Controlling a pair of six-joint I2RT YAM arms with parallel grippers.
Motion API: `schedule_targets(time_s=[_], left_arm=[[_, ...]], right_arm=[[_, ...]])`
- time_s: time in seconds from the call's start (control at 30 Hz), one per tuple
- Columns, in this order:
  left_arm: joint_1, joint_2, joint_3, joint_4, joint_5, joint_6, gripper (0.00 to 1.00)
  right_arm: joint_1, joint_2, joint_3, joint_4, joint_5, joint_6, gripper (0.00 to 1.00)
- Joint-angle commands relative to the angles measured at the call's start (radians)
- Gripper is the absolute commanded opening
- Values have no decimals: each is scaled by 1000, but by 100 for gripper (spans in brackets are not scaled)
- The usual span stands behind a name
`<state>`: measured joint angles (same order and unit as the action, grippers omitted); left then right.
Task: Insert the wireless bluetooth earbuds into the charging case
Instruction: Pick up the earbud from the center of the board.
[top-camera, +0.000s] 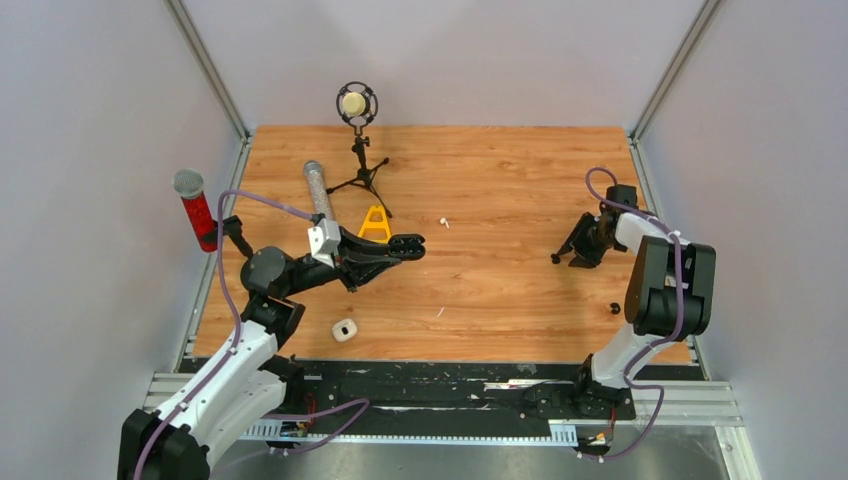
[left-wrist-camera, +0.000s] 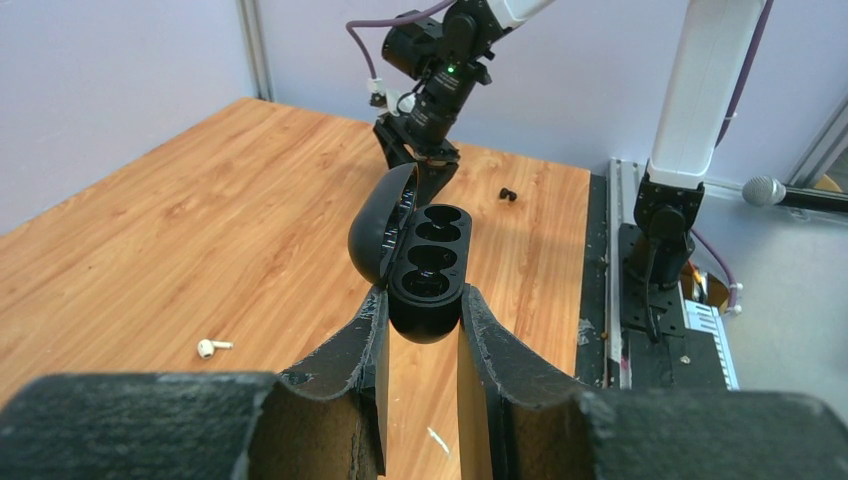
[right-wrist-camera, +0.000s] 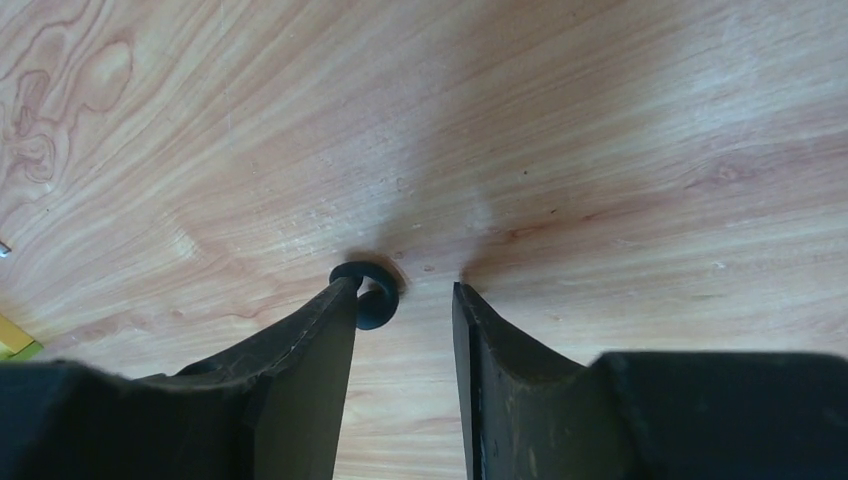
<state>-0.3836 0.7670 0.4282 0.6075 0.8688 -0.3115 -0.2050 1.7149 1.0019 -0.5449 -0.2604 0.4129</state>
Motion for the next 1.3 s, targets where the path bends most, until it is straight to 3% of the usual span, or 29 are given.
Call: schedule_targets(time_s=[0.0,0.33,0.53,0.63,0.7,0.77,0.87,1.0,1.07,1.27], left_arm=[[6,-6,5,56,-8,17,0],[9,-6,18,45,-7,26,0],[9,-6,22,40,-7,26,0],[10,-9,25,32,-7,29,0],[11,-11,28,27,-5,31,0],[11,-11,29,25,-5,30,0],[11,-12,29,26,-5,29,0],[11,-8,29,32,-4,25,0],[11,-7,30,36,-4,24,0],[11,-12,29,35,-2,24,0]], right_arm=[[45,8,5,0,45,-9,41],[109,54,15,12,99,-22,31],[143,46,15,16,122,-39,15],[144,29,11,13,137,-54,3],[144,20,11,4,131,-64,3],[144,17,10,-7,110,-71,3],[163,4,-3,6,-47,-93,0],[304,-34,-37,71,-292,-110,0],[399,-42,-33,89,-329,-119,0],[614,-30,-41,110,-144,-133,2]])
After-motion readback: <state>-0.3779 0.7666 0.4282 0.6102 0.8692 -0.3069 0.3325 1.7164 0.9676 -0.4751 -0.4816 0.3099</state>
